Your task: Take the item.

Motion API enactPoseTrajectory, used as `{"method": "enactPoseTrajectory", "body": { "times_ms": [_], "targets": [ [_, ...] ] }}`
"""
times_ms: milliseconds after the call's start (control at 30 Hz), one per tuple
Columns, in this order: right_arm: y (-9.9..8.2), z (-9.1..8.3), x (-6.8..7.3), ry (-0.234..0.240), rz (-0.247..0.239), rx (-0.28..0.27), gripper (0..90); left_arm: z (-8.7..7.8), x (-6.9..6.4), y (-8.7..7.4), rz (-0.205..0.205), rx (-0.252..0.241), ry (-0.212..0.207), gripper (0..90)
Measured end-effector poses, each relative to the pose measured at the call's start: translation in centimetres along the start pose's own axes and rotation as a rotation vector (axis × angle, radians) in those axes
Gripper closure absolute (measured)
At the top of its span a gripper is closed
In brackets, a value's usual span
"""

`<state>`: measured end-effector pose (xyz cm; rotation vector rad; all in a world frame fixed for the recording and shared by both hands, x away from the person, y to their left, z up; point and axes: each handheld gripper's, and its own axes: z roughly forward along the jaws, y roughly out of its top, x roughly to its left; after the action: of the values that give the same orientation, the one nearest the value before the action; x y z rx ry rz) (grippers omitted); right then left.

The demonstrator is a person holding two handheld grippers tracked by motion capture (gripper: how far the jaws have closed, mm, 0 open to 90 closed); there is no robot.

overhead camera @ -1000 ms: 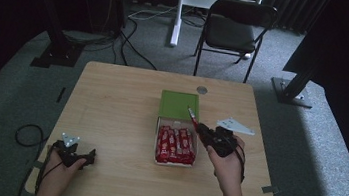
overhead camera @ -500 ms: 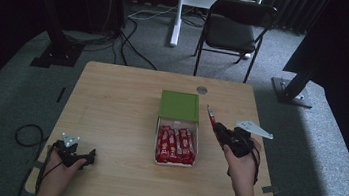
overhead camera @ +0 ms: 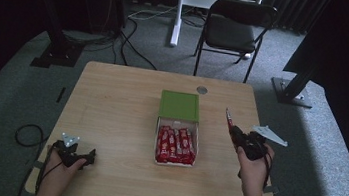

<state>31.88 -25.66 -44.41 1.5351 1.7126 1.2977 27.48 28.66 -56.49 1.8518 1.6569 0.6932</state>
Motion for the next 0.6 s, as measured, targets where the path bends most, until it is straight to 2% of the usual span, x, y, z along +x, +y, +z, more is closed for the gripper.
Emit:
{"method": "enactPoseTrajectory", "body": {
  "times_ms": [233, 600],
  "targets": [
    [-1.0, 0.6, -1.9, -0.054, 0.015, 0.016, 85.8, 0.0, 0.0, 0.0, 0.003, 0.0, 0.0, 3.6],
    [-3.6, 2.3, -4.9, -0.101, 0.019, 0.046, 85.5, 0.0, 0.0, 0.0, 0.003, 0.0, 0.0, 3.6]
  ]
}}
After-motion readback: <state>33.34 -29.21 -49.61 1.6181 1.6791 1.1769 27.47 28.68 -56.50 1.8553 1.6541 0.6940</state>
